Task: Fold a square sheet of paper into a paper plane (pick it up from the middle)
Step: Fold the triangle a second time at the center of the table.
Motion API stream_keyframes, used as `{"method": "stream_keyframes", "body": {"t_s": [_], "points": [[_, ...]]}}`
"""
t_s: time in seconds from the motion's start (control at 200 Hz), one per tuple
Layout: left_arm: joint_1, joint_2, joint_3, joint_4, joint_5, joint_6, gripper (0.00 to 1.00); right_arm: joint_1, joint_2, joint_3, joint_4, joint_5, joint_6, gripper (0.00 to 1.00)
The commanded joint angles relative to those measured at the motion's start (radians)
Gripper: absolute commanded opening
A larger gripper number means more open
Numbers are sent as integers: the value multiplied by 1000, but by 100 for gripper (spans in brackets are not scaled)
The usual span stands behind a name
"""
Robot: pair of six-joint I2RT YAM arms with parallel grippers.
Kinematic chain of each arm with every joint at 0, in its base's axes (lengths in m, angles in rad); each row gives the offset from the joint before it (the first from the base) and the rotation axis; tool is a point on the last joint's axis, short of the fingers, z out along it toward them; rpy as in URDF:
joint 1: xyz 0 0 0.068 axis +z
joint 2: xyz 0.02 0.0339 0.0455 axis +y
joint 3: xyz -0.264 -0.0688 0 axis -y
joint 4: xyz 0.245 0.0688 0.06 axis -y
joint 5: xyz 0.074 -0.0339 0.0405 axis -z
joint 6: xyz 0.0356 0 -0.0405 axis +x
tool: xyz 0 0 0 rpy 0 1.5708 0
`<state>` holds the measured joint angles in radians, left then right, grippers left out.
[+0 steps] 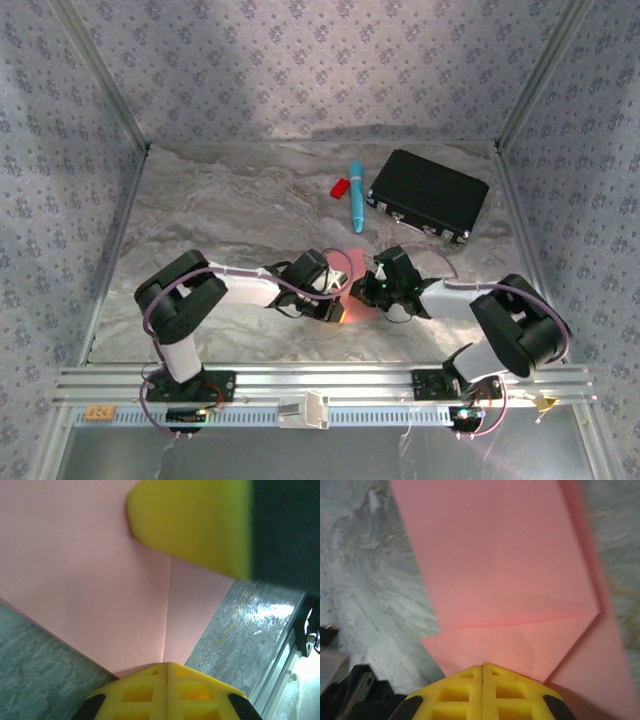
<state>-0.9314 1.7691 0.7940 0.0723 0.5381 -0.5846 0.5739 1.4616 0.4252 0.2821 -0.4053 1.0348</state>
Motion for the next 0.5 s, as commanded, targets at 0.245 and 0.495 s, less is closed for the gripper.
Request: {"method": "stream_keyframes", "body": {"t_s": [0.245,0.495], "points": [[3,39,-20,-116,-47,41,0,-180,117,15,96,-45,-44,0],[8,29,-17,-133,-52,55,0,-246,52,34,19,-44,-79,0]]}}
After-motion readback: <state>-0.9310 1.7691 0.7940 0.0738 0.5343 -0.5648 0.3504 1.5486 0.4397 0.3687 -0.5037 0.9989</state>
